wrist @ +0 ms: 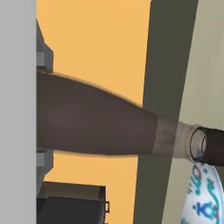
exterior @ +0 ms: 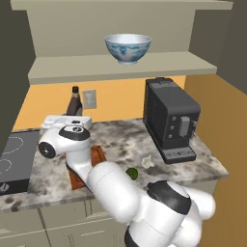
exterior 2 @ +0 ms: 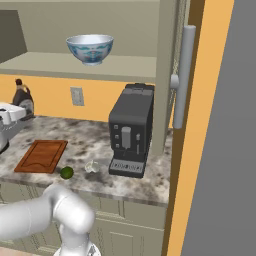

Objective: Open the cabinet. Place the bowl and condiment on the counter. Then place the lime and garlic on the cutting board.

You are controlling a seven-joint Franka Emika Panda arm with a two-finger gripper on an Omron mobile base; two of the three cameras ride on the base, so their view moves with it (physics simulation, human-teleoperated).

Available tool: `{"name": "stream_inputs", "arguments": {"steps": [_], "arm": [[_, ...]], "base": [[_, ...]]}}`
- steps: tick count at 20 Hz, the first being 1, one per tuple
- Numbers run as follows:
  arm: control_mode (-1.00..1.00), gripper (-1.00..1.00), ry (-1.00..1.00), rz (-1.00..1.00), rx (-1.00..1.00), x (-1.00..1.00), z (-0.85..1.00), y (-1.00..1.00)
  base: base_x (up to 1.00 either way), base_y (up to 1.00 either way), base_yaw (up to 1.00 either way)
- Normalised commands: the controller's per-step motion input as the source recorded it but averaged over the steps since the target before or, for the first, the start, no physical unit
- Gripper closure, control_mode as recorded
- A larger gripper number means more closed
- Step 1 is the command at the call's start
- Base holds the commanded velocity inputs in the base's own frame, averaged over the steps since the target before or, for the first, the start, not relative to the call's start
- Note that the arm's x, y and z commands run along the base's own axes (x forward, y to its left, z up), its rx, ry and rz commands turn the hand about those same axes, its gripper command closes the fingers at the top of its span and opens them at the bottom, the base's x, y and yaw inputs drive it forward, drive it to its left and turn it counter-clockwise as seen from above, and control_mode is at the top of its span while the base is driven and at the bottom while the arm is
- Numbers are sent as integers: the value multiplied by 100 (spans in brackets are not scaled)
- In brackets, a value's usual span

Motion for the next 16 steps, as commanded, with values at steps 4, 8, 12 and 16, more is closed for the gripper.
{"name": "stream_inputs", "arguments": {"steps": [4, 8, 12, 16], "arm": [[-100, 100, 0, 0, 0, 26, -35, 39], [-100, 100, 0, 0, 0, 14, -38, 45], [-100, 100, 0, 0, 0, 15, -31, 44], [-100, 100, 5, 0, 0, 50, -15, 11]], "base": [[0, 0, 0], [0, 0, 0], [0, 0, 0], [0, 0, 0]]}}
